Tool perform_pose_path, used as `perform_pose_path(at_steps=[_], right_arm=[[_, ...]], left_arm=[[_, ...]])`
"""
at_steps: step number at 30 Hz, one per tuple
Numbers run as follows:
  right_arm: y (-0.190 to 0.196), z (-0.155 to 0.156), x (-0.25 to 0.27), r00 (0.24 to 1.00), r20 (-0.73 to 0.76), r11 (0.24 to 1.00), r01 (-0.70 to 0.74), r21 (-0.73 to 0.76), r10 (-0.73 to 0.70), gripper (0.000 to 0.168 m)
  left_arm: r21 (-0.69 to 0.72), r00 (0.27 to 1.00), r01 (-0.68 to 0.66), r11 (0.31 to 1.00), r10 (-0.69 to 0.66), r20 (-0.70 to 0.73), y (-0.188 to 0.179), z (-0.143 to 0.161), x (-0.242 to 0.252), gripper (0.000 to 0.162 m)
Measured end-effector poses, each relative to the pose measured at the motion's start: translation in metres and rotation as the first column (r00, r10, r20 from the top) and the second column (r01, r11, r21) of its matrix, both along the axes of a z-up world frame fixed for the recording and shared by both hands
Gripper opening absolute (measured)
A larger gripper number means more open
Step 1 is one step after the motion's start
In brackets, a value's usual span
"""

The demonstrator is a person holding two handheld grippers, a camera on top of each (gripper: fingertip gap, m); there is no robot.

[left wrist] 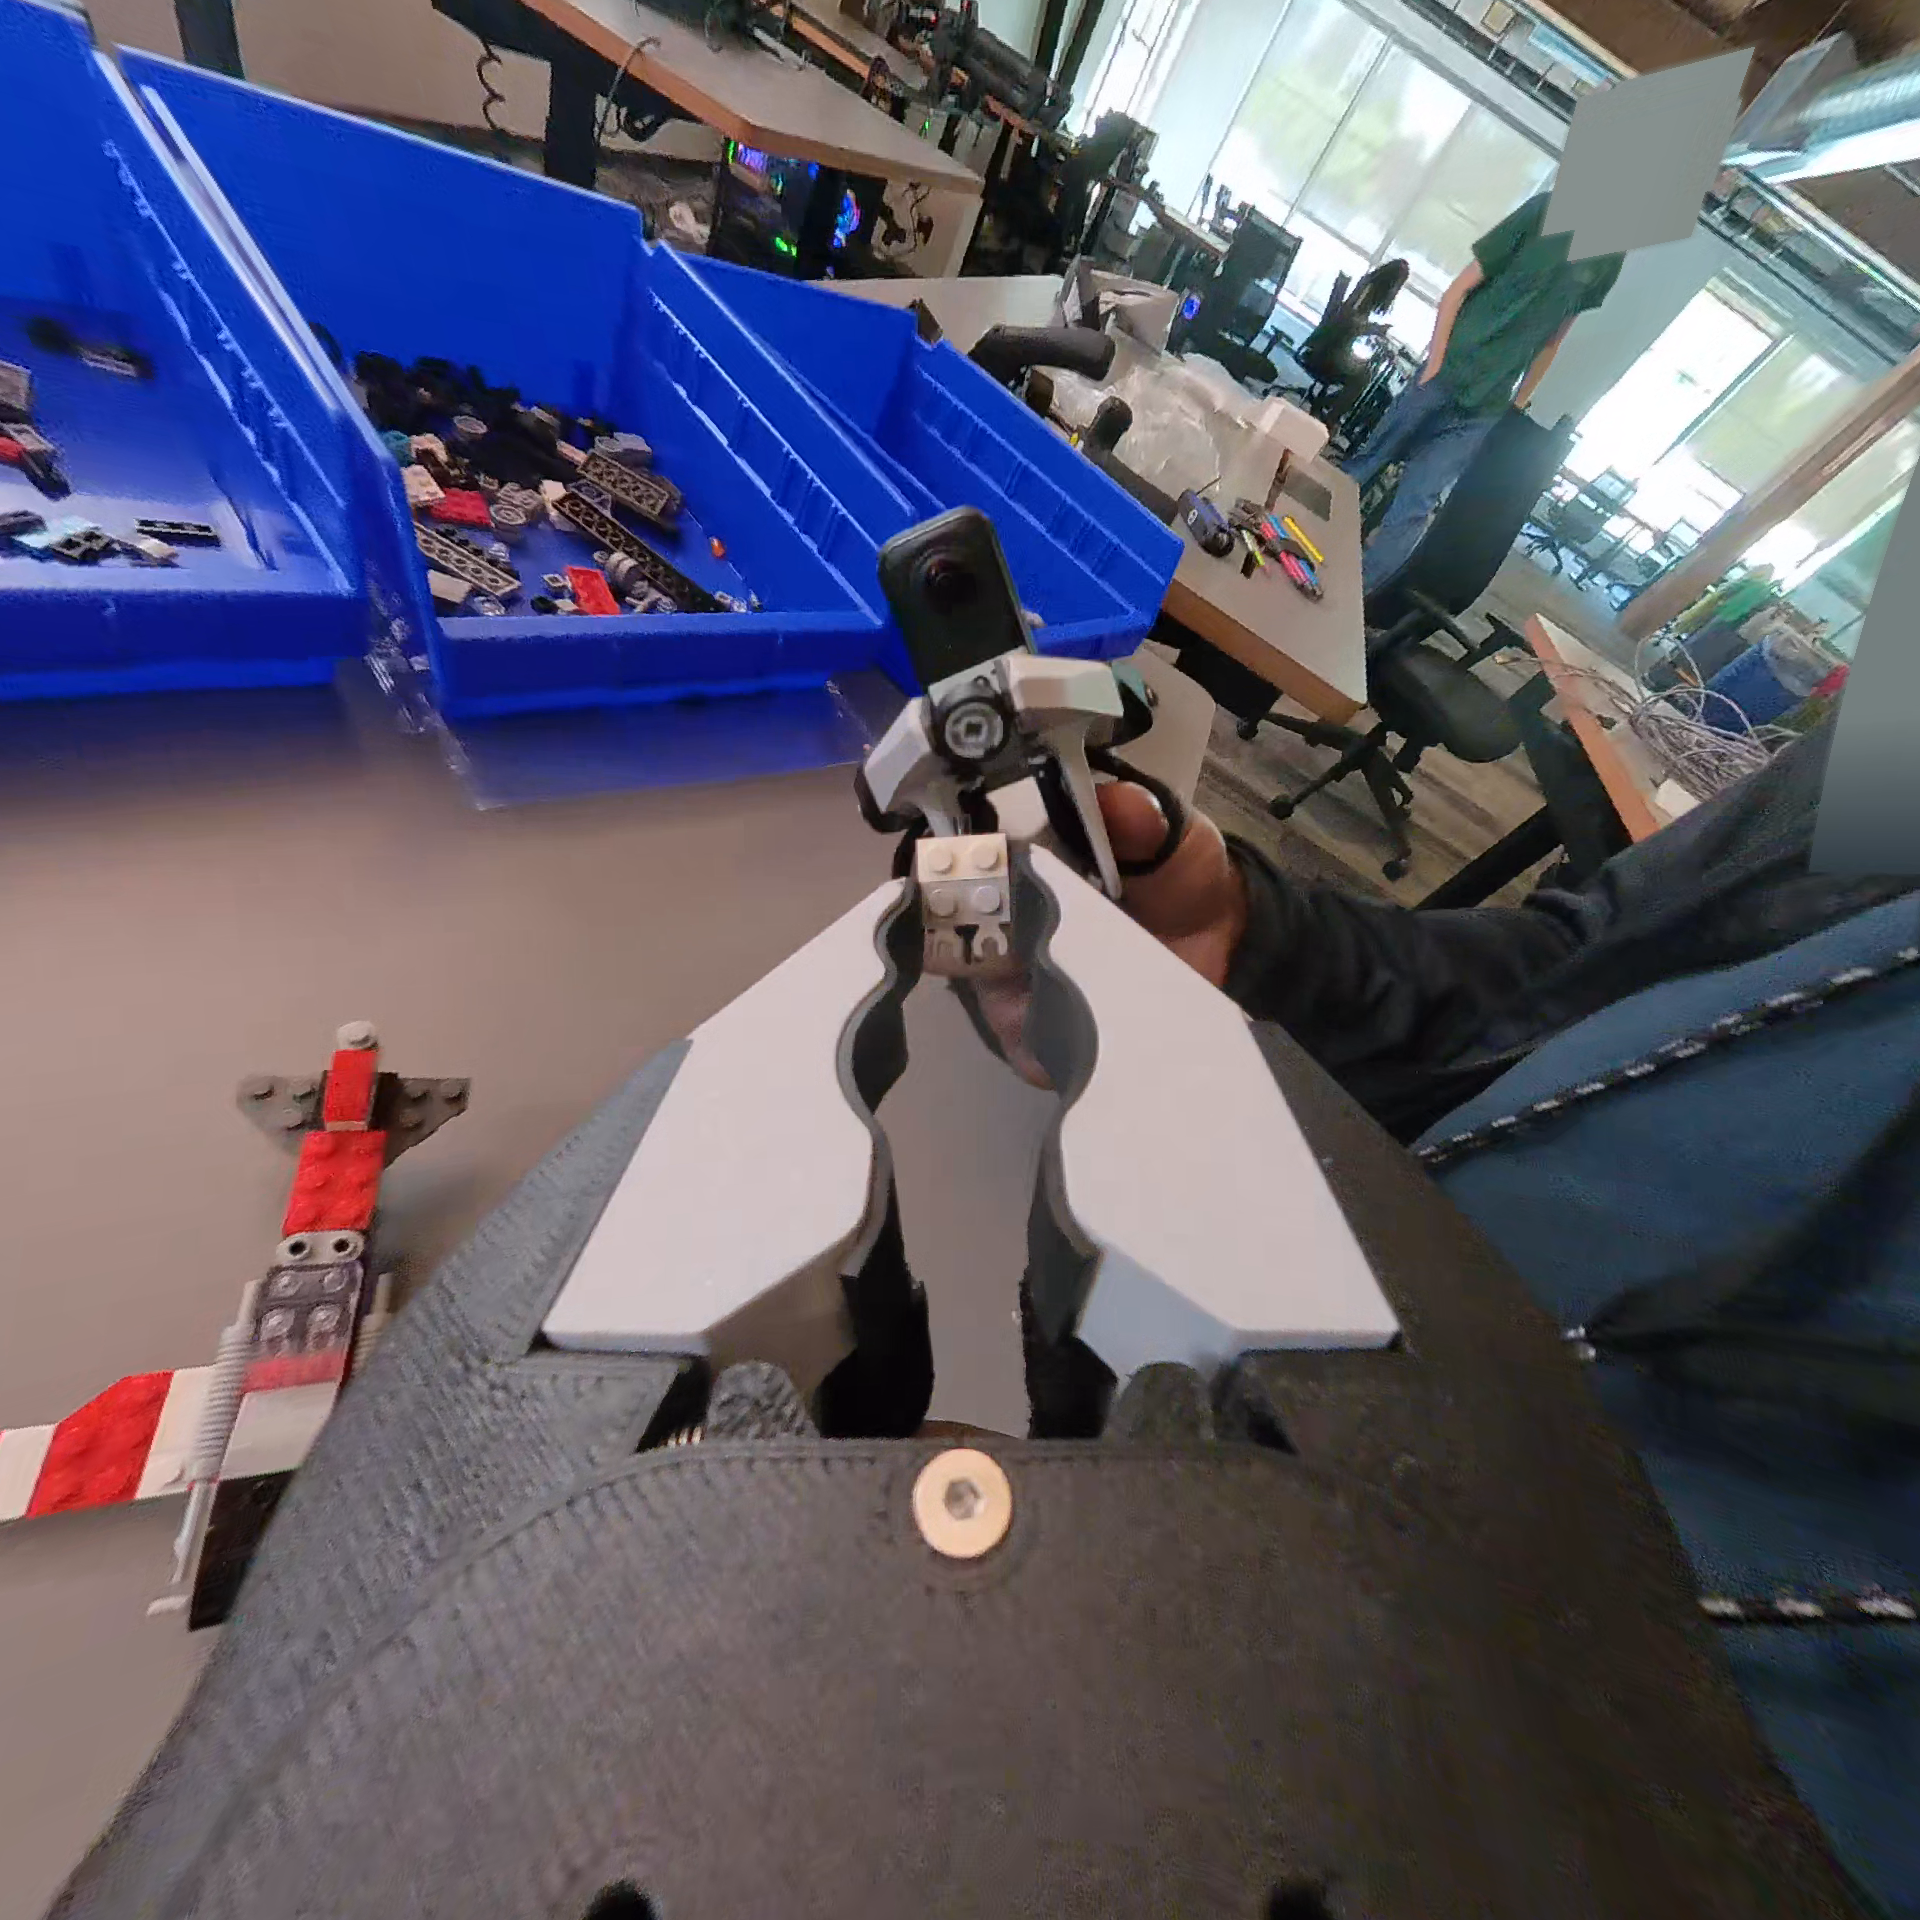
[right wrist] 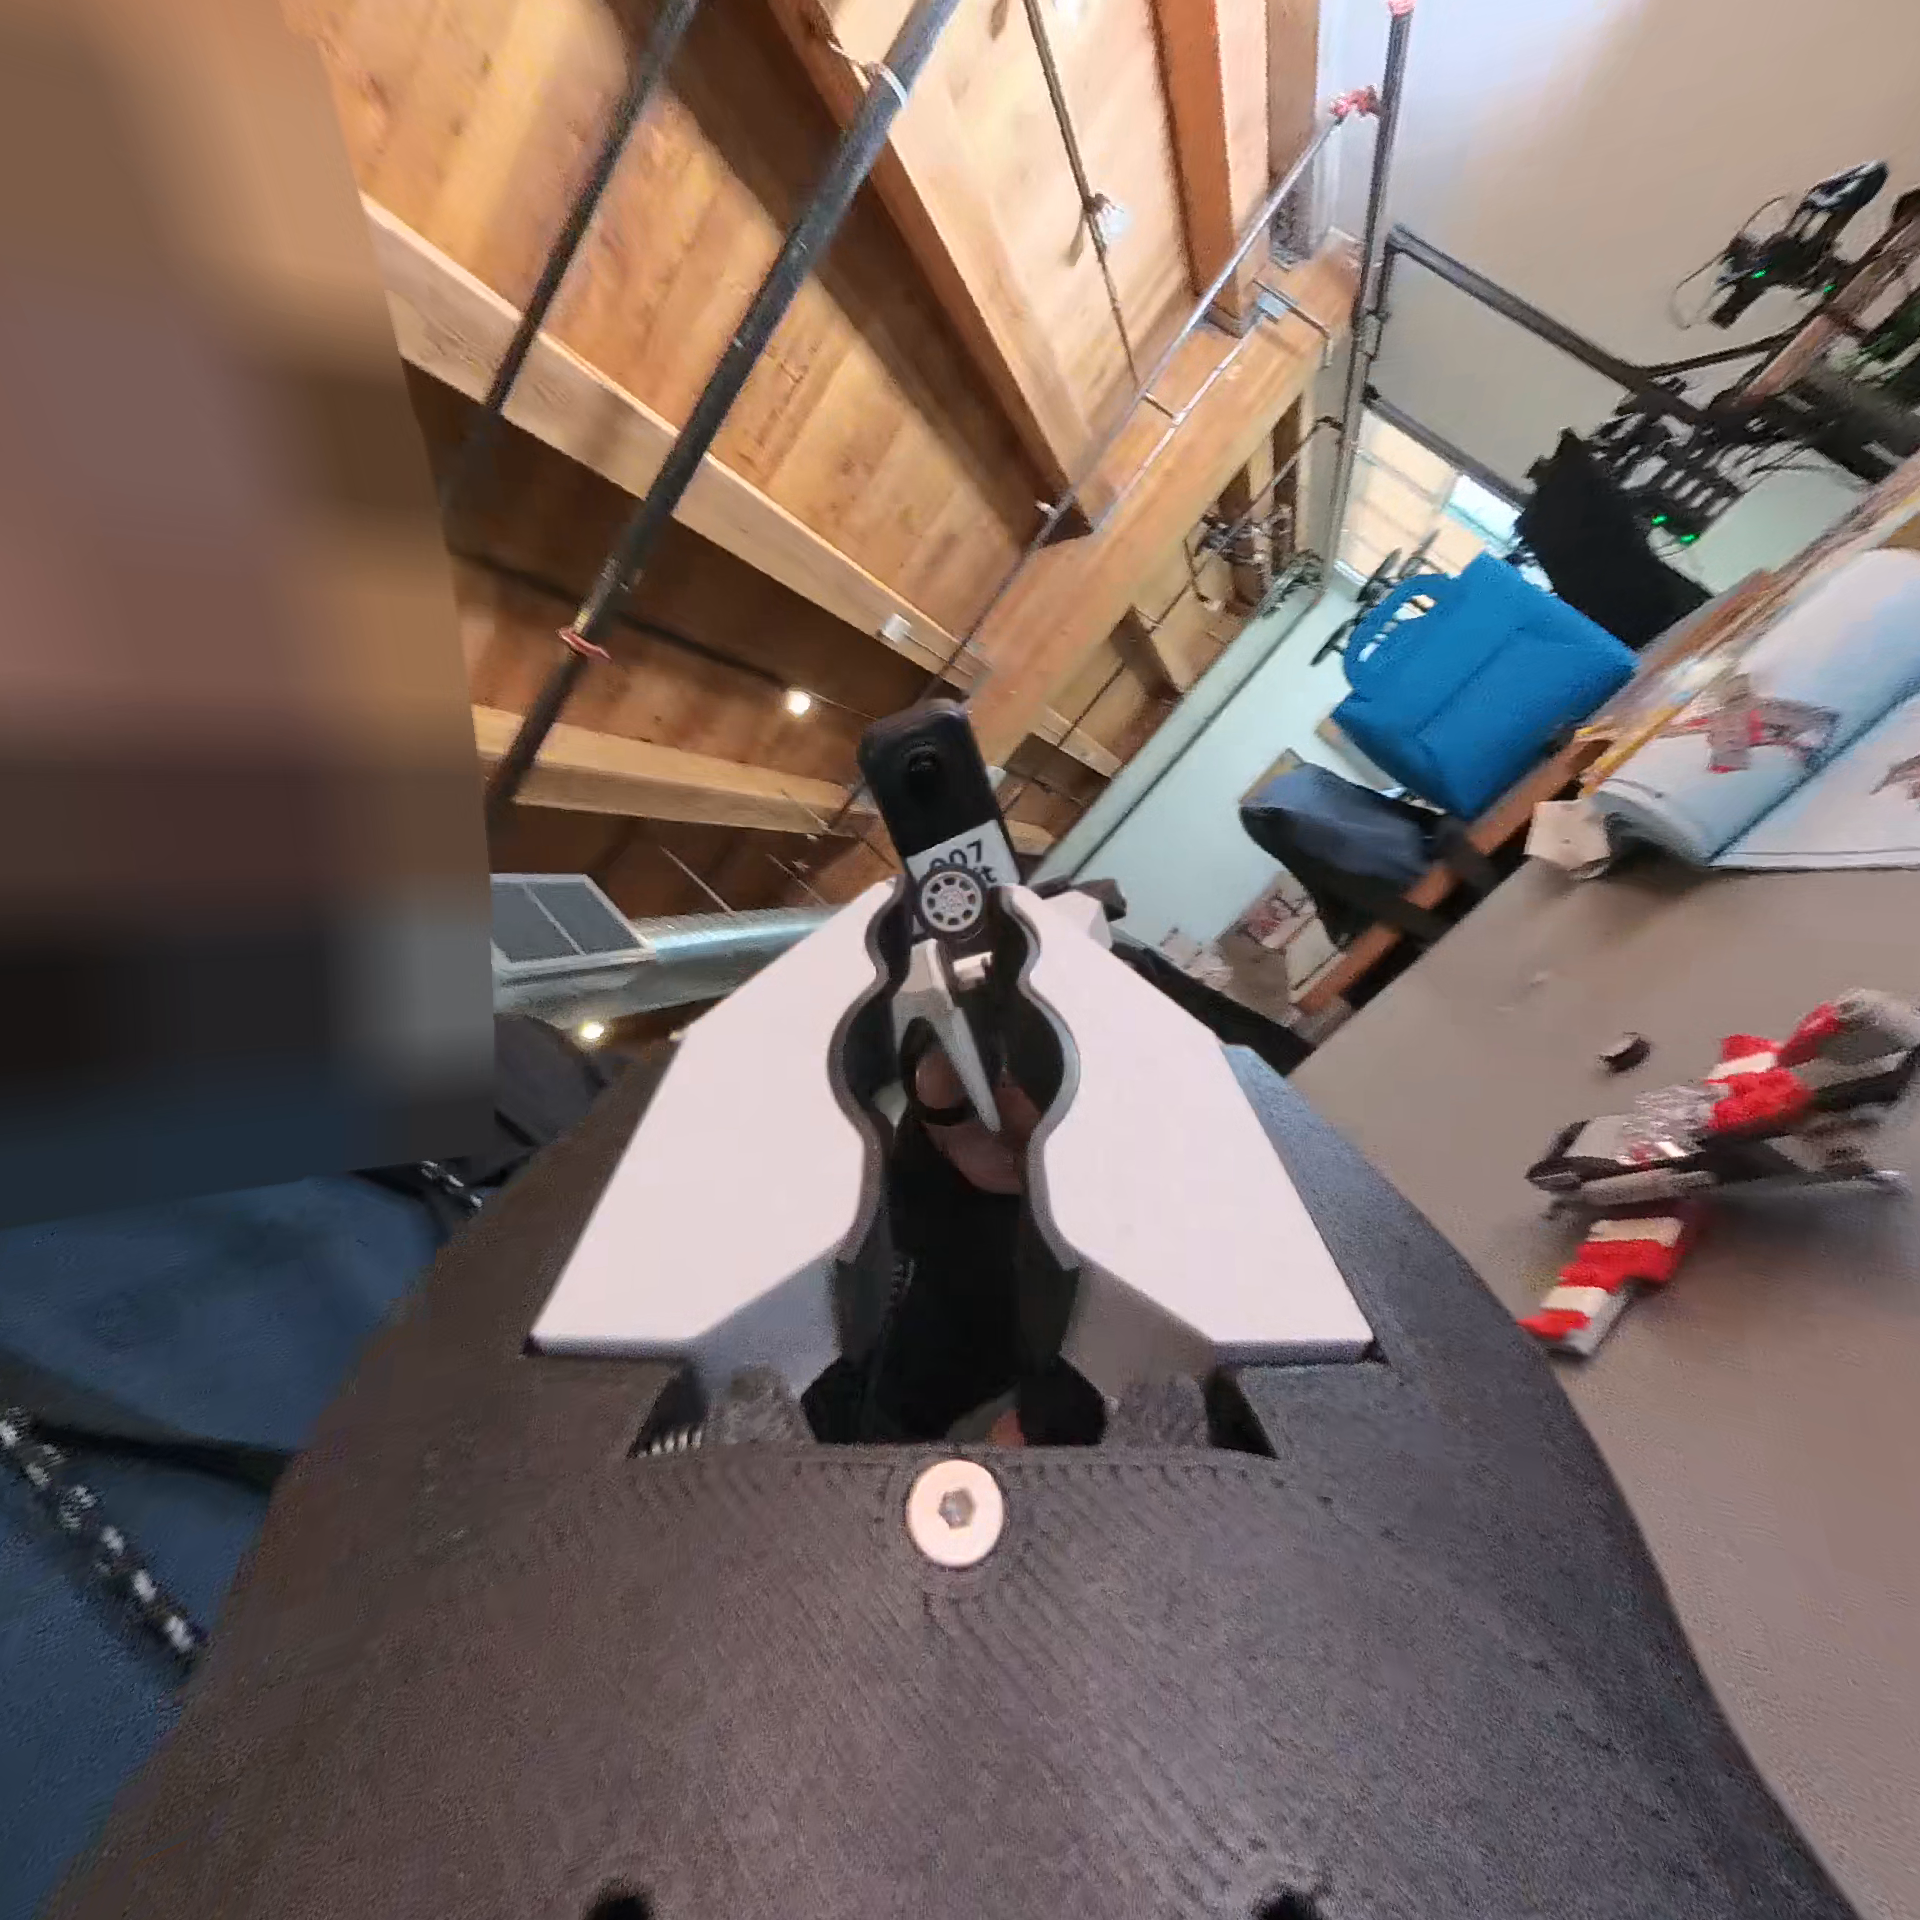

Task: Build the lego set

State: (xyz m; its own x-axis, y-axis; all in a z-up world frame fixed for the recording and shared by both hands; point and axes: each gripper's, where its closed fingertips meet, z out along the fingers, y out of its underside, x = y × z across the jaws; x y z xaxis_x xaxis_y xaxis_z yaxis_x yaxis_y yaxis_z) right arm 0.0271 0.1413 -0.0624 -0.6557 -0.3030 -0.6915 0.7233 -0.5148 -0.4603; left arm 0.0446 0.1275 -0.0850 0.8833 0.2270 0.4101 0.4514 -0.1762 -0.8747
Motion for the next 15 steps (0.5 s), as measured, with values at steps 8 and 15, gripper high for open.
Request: perform_pose_path(at_steps=[8,15], right_arm=[[-0.006,0.0,0.001,0.999,0.015,0.999,-0.033,-0.027,0.034,0.013],[-0.011,-0.001,0.002,0.999,-0.005,0.999,-0.033,0.014,0.033,0.014]], left_arm=[[-0.06,1.0,0.008,0.998,-0.008,0.012,0.005,0.007,-0.002,0.017],[-0.077,1.0,0.01,0.997,-0.009,0.012,0.002,0.007,-0.003,0.017]])
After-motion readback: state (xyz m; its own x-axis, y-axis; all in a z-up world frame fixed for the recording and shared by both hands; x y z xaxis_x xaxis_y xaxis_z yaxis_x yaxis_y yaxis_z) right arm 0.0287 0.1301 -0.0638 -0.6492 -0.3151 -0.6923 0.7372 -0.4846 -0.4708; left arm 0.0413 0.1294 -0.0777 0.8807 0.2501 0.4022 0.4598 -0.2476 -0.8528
